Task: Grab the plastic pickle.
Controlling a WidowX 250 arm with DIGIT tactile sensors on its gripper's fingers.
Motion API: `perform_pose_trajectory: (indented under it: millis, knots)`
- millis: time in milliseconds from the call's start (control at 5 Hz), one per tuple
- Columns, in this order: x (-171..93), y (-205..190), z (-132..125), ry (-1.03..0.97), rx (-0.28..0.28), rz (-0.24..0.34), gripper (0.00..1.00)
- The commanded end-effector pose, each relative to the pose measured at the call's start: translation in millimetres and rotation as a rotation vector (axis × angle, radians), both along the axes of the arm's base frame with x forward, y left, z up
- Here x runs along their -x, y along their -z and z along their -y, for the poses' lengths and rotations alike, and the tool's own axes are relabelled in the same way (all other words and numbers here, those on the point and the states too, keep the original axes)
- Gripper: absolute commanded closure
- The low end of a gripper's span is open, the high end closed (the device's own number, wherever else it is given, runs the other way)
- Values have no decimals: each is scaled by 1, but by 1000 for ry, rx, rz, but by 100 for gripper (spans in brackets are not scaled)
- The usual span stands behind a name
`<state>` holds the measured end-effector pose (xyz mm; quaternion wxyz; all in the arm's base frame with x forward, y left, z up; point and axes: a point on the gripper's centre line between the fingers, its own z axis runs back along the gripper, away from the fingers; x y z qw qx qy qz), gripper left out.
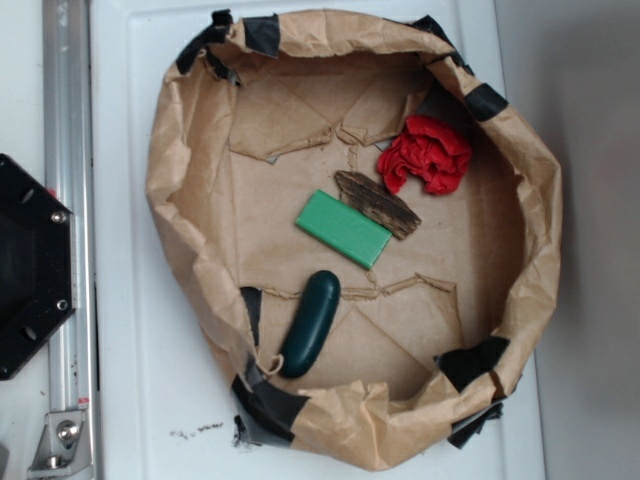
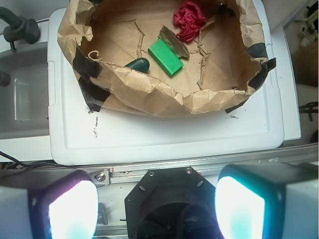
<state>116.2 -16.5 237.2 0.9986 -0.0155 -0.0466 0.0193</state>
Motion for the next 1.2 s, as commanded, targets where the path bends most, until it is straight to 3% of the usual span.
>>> perform_pose_trajectory:
  millis: [0,200,400,600,800,1000]
  knots:
    - [0,0,0,0,0,0,0]
    - [-40,36,-15,-117,21,-47,0]
    - [-79,62,-16,-367,93,-80,0]
    - [-98,68,-16,-485,171,-57,0]
    - [-115,85,-17,-548,209,-117,0]
    - [-126,111,-15,-550,167,-143,0]
